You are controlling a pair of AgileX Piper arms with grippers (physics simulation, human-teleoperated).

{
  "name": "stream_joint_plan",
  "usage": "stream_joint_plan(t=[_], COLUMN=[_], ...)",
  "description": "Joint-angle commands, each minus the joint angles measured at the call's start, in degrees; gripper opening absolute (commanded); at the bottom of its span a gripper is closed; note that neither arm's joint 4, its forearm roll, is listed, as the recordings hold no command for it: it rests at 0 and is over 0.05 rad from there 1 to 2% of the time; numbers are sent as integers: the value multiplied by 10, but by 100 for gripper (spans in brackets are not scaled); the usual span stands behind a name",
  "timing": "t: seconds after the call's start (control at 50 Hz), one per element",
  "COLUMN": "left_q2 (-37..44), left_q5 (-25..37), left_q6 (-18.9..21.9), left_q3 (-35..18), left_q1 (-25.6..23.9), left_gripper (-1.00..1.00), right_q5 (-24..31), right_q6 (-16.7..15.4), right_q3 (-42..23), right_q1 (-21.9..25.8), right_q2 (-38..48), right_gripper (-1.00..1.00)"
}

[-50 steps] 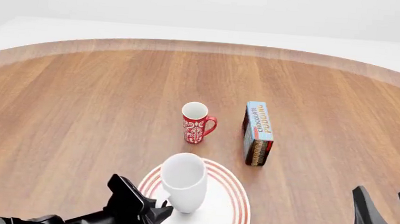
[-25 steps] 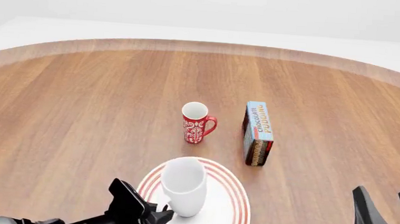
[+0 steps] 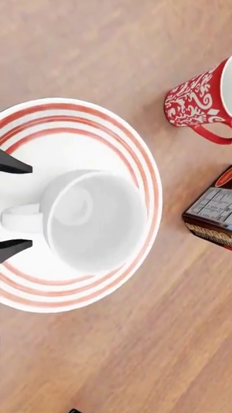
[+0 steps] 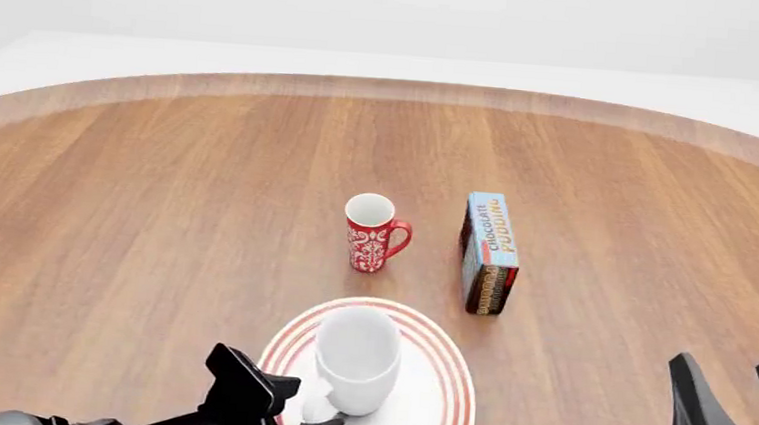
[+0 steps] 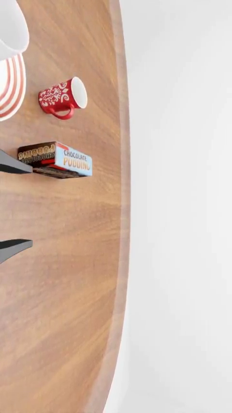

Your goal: Pick up the white mug and put it on the plate, and put the chocolate pudding to the right of the plate.

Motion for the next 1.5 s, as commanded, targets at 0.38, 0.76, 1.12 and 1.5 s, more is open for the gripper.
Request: stream_joint_plan(t=[0.38, 0.76, 1.12, 1.5], left_q2=[-82, -206, -339, -540], left_q5=[52, 169, 282, 454], left_q6=[-2, 19, 63, 163], left_q3=[8, -16, -38, -129], left_q1=[-17, -26, 13, 119], left_gripper=[100, 100, 100, 100], right_q5=[4, 1, 2, 3], right_q6=[-1, 0, -1, -2], right_q3=[0, 0, 0, 0], right_q1=[0, -1, 0, 0], right_q2=[-4, 0, -2, -4], right_gripper=[100, 100, 100, 100])
